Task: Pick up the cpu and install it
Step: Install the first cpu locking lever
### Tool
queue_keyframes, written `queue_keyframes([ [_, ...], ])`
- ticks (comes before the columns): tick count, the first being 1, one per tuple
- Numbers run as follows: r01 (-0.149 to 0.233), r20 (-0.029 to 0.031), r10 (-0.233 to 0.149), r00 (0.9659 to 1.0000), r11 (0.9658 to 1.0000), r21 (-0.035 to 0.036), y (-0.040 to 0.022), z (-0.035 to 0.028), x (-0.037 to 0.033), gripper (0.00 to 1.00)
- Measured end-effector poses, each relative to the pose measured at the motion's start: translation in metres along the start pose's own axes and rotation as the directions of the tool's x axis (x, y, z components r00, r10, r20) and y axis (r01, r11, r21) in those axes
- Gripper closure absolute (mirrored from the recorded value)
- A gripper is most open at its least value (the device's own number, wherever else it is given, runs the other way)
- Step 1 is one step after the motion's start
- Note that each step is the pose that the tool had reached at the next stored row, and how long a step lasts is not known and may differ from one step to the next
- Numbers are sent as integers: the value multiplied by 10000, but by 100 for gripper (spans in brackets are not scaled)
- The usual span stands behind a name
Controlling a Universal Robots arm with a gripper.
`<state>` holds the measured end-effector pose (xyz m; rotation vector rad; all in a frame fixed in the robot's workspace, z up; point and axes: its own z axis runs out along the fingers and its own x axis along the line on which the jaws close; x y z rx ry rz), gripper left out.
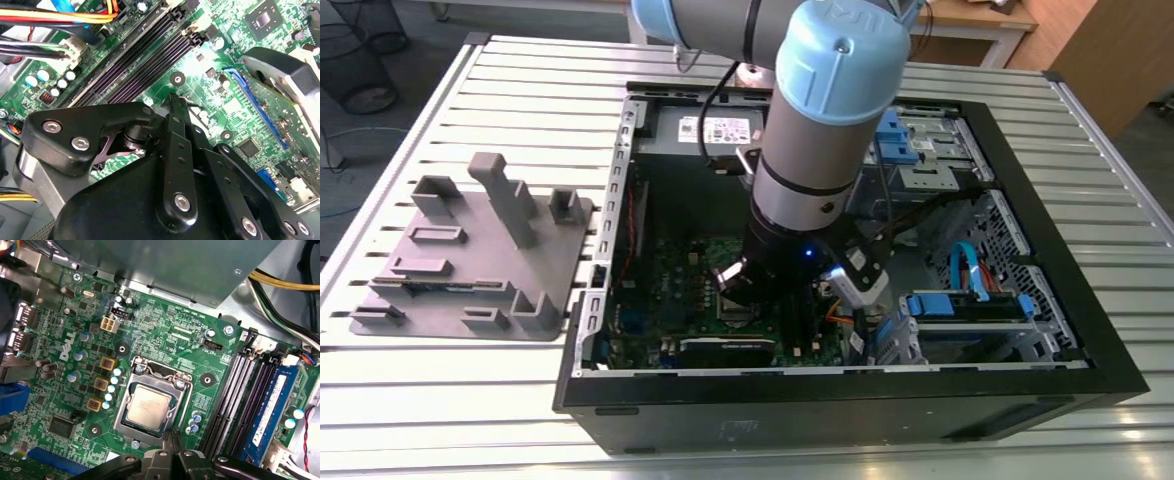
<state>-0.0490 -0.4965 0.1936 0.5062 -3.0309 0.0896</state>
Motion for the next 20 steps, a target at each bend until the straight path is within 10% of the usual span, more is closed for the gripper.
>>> queue_keyframes([
  [20,-2,1,2,10000,10000,-3,-62,64,-48,89],
])
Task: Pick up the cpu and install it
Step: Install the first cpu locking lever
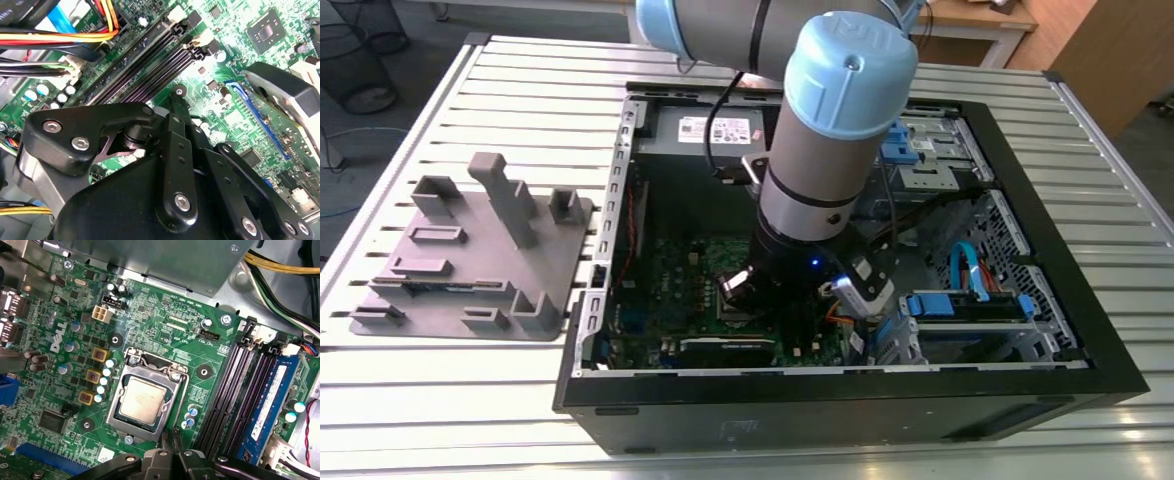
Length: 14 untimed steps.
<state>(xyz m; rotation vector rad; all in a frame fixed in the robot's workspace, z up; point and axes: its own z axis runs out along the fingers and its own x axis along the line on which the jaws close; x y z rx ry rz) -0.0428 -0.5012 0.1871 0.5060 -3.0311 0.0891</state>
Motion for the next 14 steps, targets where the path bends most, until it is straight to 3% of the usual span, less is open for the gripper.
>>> queue_keyframes([
  [5,1,-2,-1,10000,10000,4,-2,-13,0,89],
  [14,0,-1,0,10000,10000,1,-12,-232,17,89],
])
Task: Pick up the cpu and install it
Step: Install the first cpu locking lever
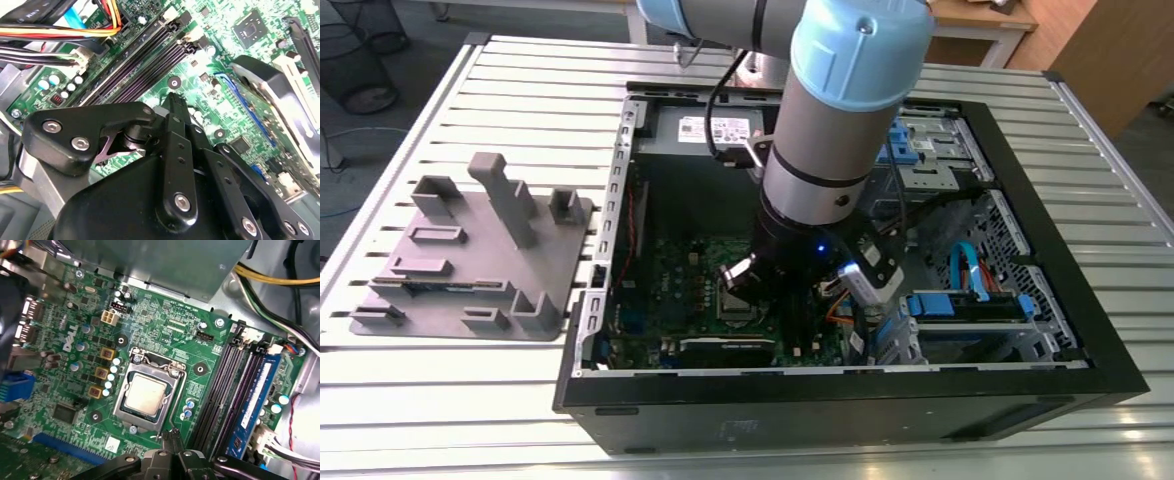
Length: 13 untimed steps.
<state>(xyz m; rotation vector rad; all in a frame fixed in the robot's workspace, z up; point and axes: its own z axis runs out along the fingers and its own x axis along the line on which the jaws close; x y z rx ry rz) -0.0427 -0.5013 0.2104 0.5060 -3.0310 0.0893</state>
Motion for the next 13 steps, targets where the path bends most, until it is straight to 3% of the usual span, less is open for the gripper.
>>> queue_keyframes([
  [5,1,0,-1,10000,10000,1,36,-13,1,89],
  [6,0,1,0,10000,10000,0,93,-13,2,89],
  [10,1,1,-1,10000,10000,0,219,-11,34,89],
  [13,0,4,0,10000,10000,-1,295,-4,124,89],
])
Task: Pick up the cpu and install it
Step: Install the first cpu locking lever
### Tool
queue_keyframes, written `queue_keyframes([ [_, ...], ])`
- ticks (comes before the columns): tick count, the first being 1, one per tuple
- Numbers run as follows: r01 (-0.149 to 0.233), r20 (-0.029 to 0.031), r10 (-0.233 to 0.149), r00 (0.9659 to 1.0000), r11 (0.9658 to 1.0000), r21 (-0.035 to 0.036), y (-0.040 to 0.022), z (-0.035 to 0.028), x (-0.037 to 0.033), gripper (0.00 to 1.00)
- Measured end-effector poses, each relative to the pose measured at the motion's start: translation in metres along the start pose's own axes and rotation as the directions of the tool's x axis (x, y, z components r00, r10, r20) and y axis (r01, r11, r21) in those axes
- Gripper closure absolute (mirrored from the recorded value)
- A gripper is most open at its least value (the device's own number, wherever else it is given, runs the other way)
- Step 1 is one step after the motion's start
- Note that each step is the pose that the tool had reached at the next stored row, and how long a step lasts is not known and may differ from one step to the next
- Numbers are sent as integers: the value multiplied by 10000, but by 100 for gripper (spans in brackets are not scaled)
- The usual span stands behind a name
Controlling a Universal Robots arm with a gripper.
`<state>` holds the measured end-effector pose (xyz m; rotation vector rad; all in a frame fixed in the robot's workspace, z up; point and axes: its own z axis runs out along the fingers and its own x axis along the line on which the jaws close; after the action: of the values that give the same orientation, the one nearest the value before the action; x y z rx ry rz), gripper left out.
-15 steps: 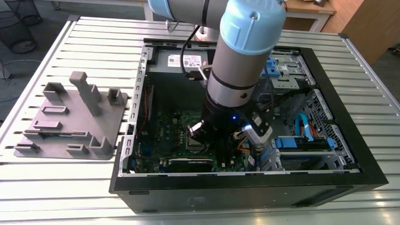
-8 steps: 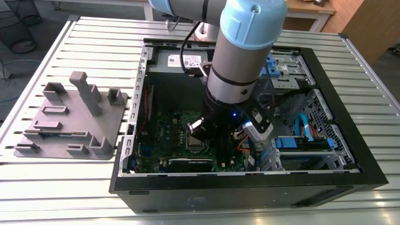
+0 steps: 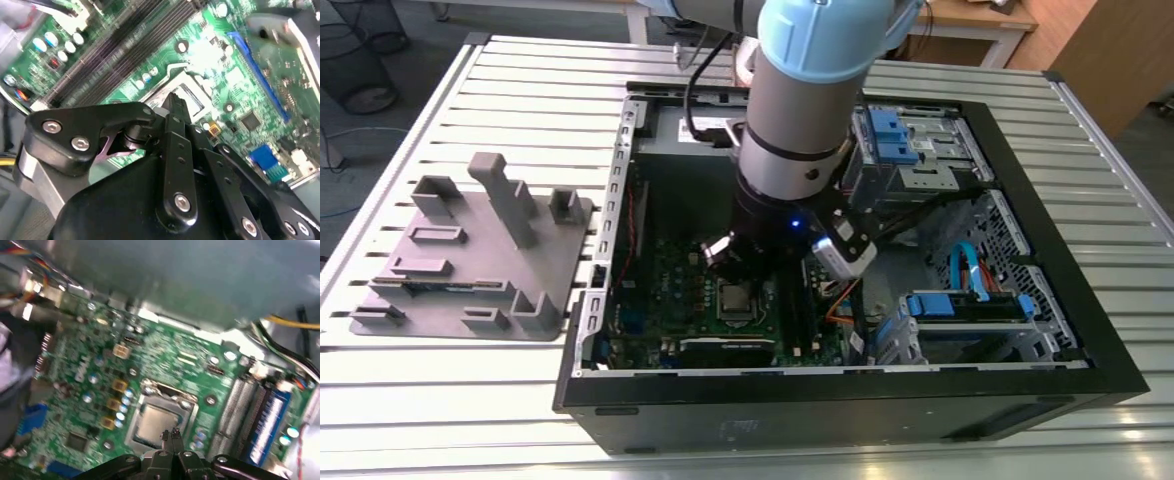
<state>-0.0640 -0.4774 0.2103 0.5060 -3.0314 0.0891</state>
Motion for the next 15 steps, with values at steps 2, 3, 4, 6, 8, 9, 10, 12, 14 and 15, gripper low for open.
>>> queue_keyframes([
  [2,-2,13,2,10000,10000,7,26,3,64,89],
  [3,-6,25,6,10000,10000,14,29,-4,70,89],
  [4,-5,40,5,10000,10000,16,27,-28,71,89],
  [6,-7,65,6,10000,10000,25,24,-94,76,89],
  [8,-9,90,9,10000,10000,34,22,-168,82,89],
  [9,-11,105,10,9999,10000,39,22,-204,84,89],
  [10,-11,120,11,9999,10000,42,22,-238,86,89],
  [12,-11,136,11,9999,10000,48,21,-260,87,89],
  [14,-12,138,11,9999,10000,49,21,-260,87,89],
  [15,-13,141,12,9999,10000,51,21,-260,87,89],
])
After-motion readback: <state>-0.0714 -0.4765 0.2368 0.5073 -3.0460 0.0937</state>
